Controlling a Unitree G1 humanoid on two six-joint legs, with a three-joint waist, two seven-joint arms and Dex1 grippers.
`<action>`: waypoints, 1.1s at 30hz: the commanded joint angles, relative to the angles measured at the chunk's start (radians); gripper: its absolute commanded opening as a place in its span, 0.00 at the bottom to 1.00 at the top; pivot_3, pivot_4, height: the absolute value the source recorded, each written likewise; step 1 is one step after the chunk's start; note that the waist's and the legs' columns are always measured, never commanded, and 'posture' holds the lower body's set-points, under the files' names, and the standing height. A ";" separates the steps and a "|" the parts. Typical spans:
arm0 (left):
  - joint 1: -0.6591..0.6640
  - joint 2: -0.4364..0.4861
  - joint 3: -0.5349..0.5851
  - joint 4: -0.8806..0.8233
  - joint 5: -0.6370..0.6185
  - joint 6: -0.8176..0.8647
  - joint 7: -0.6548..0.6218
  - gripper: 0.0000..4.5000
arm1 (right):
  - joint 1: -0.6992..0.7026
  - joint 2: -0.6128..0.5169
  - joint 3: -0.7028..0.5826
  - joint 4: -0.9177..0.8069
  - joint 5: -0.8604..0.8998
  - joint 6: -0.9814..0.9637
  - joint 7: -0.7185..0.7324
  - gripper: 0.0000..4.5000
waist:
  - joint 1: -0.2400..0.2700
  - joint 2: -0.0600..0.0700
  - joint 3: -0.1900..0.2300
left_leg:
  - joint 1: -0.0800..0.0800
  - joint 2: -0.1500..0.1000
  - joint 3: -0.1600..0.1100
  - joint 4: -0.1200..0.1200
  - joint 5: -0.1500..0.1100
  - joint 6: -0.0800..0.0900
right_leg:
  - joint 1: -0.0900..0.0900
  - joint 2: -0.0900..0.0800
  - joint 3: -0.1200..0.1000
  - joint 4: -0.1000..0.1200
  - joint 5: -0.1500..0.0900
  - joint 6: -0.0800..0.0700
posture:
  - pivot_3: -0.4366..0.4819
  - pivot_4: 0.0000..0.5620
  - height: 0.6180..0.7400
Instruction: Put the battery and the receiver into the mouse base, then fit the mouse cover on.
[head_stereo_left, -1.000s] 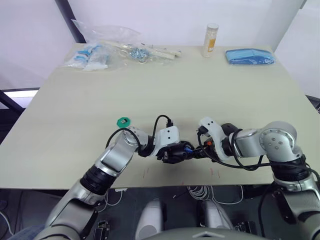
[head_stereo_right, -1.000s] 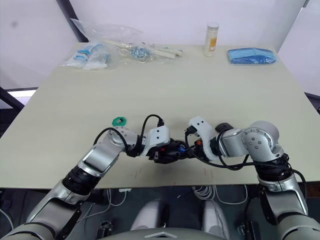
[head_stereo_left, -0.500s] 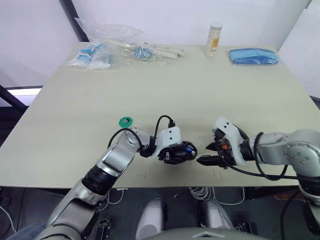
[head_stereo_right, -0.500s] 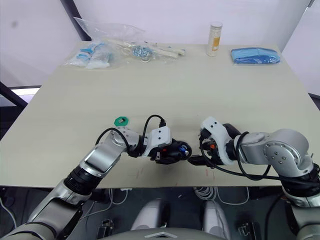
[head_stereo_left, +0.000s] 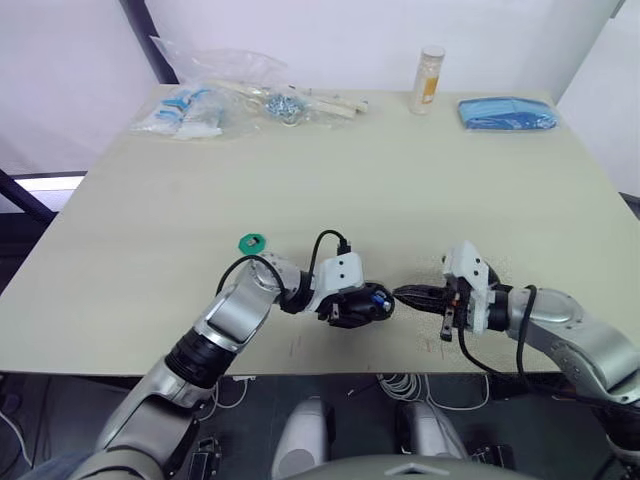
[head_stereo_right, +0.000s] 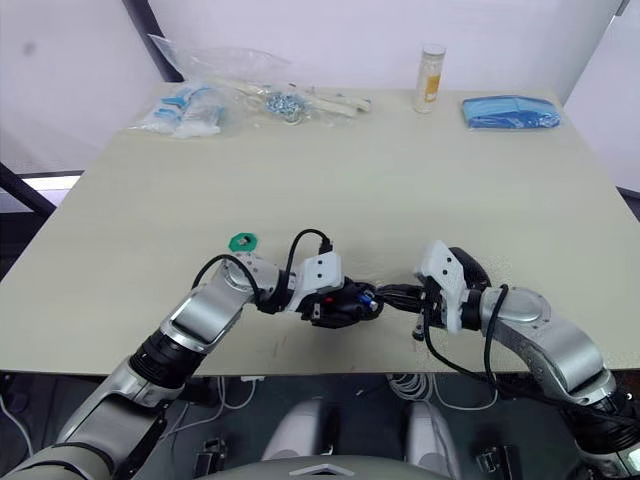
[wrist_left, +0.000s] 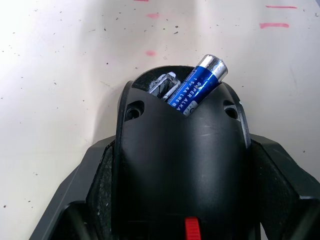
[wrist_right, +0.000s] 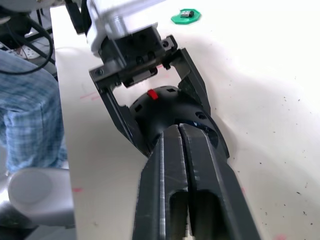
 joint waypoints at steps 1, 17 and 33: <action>0.039 0.018 -0.058 0.046 0.028 0.037 -0.010 0.66 | 0.008 0.037 -0.001 0.031 -0.043 -0.114 0.043 0.01 | 0.000 0.000 0.000 | 0.000 0.000 0.000 0.000 0.000 0.000 | 0.000 0.000 0.000 0.000 0.000 0.000 | 0.48 0.27 1.00; 0.044 0.023 -0.066 0.005 0.031 0.079 0.006 0.66 | 0.029 0.156 0.040 0.223 -0.203 -0.349 0.124 0.01 | -0.002 0.000 0.000 | 0.000 0.000 0.001 0.000 0.000 0.000 | 0.000 0.001 0.000 0.001 0.000 0.000 | 0.48 0.27 1.00; 0.045 0.040 -0.058 -0.034 0.016 0.118 0.011 0.66 | 0.010 0.215 0.091 0.402 -0.310 -0.394 0.128 0.01 | -0.007 -0.002 -0.002 | 0.003 0.001 0.002 0.000 0.000 0.000 | 0.000 0.002 0.002 0.002 0.000 0.000 | 0.48 0.27 1.00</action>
